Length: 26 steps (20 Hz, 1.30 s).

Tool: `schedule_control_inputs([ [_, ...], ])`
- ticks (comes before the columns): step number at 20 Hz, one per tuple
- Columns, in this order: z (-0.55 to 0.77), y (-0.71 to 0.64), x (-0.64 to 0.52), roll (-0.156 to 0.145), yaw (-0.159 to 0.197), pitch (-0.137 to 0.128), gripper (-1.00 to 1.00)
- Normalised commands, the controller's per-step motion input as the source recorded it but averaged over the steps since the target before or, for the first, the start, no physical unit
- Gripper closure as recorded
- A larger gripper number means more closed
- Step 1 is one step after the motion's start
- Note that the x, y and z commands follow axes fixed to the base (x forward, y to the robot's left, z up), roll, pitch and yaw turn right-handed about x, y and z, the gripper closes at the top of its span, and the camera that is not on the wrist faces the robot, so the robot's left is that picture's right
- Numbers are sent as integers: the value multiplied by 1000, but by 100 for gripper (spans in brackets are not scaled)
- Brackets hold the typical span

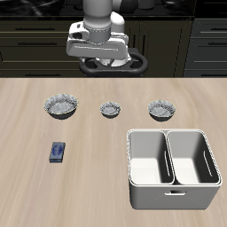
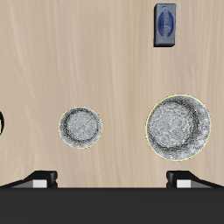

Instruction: Place the cream cheese in the largest bowl

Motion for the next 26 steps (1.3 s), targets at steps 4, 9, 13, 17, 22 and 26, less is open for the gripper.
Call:
schedule_control_inputs([
  [4, -3, -467, 228, -39, -4, -4, -100],
  [9, 66, -538, 222, -12, 0, -25, -100],
  [13, 60, -446, 164, 21, -37, -7, -100],
  [17, 82, -458, 119, -24, 1, -39, -100],
  [22, 47, -320, 144, 8, -3, -2, -100],
  [26, 45, -86, 69, 46, 16, -26, -100],
])
